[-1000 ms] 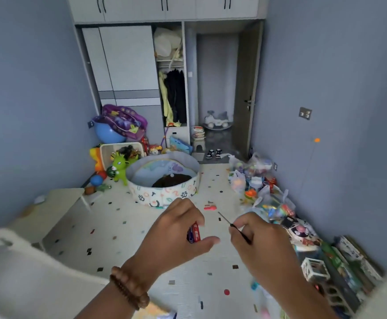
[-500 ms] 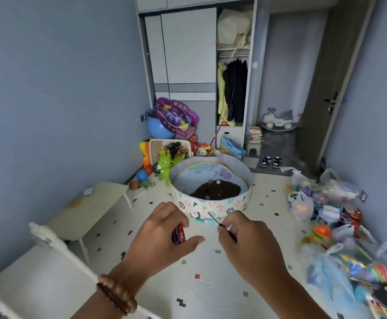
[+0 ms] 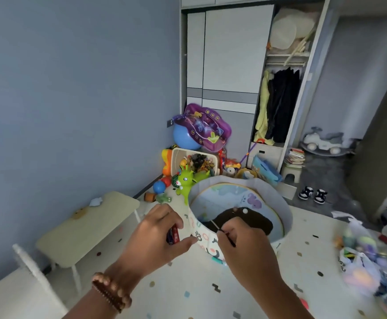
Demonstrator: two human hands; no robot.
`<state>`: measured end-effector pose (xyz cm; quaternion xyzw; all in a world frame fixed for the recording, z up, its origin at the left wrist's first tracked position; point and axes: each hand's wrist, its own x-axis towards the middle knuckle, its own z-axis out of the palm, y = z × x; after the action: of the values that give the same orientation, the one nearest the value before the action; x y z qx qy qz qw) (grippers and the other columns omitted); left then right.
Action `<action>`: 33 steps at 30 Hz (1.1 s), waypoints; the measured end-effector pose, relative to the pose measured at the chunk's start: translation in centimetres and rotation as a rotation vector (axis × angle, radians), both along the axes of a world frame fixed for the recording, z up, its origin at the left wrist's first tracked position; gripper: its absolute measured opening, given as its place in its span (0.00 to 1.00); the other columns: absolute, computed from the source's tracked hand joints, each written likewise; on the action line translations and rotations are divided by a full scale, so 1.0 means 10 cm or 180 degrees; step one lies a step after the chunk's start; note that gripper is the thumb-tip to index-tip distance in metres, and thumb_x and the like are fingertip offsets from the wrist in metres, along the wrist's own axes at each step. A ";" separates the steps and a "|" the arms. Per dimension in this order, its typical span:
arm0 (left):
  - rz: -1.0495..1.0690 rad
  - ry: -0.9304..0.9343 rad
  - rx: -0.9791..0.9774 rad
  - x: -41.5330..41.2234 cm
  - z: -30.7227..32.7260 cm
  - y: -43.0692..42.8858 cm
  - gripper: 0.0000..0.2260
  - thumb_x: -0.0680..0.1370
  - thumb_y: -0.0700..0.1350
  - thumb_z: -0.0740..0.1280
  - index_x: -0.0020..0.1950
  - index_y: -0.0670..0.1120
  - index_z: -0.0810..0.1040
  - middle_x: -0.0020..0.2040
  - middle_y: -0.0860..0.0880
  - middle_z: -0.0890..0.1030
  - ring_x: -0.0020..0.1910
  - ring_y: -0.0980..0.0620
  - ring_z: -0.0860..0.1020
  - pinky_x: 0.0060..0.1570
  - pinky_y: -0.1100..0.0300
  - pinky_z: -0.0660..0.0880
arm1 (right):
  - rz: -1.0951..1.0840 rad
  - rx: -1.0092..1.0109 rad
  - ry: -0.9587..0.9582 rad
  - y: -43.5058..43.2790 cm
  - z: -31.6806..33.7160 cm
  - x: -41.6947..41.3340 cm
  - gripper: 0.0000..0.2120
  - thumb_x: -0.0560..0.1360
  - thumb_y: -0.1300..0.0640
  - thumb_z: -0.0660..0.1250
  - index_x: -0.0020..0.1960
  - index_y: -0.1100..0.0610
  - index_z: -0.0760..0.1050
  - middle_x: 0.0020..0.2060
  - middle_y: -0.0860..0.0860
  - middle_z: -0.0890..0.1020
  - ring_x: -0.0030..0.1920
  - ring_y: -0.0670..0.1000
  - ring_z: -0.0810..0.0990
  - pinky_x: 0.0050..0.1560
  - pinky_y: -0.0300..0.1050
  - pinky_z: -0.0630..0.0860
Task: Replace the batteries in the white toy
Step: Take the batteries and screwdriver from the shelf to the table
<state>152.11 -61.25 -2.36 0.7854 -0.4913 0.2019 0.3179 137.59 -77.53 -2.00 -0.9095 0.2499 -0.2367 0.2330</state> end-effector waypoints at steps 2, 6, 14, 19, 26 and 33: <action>0.0108 0.0036 0.0025 0.35 -0.02 -0.13 0.20 0.70 0.66 0.70 0.43 0.49 0.80 0.42 0.55 0.76 0.42 0.57 0.72 0.39 0.65 0.73 | 0.0062 0.0069 -0.0007 -0.20 0.00 0.41 0.05 0.78 0.50 0.69 0.44 0.49 0.76 0.31 0.45 0.84 0.36 0.48 0.84 0.30 0.47 0.81; 0.0391 0.0121 0.0044 1.08 -0.16 -0.37 0.21 0.71 0.69 0.67 0.44 0.52 0.79 0.44 0.57 0.75 0.44 0.60 0.72 0.39 0.66 0.76 | 0.0346 0.0070 0.0025 -0.53 -0.04 1.31 0.05 0.77 0.49 0.69 0.44 0.48 0.77 0.28 0.43 0.79 0.33 0.44 0.79 0.29 0.35 0.69; 0.1225 0.0214 -0.0066 2.62 -0.23 -0.76 0.22 0.72 0.70 0.65 0.43 0.52 0.78 0.42 0.58 0.72 0.41 0.58 0.72 0.37 0.66 0.73 | 0.1206 -0.0025 0.0093 -1.05 -0.08 3.35 0.05 0.77 0.48 0.68 0.49 0.49 0.79 0.33 0.47 0.85 0.37 0.51 0.83 0.36 0.48 0.78; 0.1922 0.0330 -0.0147 3.27 -0.17 -0.72 0.20 0.70 0.65 0.70 0.43 0.48 0.79 0.42 0.56 0.72 0.39 0.58 0.71 0.37 0.70 0.68 | 0.1836 -0.0075 0.0278 -1.07 -0.13 4.44 0.06 0.76 0.48 0.68 0.49 0.50 0.79 0.34 0.49 0.86 0.38 0.53 0.84 0.33 0.45 0.70; 0.2442 0.0435 -0.0084 4.13 -0.26 -0.45 0.19 0.70 0.64 0.73 0.43 0.48 0.78 0.42 0.55 0.73 0.38 0.57 0.71 0.35 0.66 0.73 | 0.2448 -0.0190 0.0380 -0.84 -0.27 5.55 0.06 0.77 0.47 0.68 0.49 0.49 0.79 0.35 0.45 0.86 0.37 0.47 0.84 0.33 0.41 0.75; 0.2540 0.0657 -0.0200 5.11 -0.73 -0.24 0.21 0.71 0.68 0.68 0.43 0.51 0.77 0.42 0.58 0.71 0.38 0.59 0.71 0.37 0.72 0.70 | 0.2497 -0.0210 0.0578 -0.67 -0.53 6.61 0.07 0.78 0.47 0.66 0.51 0.48 0.79 0.38 0.45 0.86 0.40 0.47 0.84 0.36 0.43 0.78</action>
<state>203.19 -63.67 -9.62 0.9203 -0.1074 0.2443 0.2861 203.68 -84.20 -7.33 -0.9601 -0.1044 -0.0563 0.2532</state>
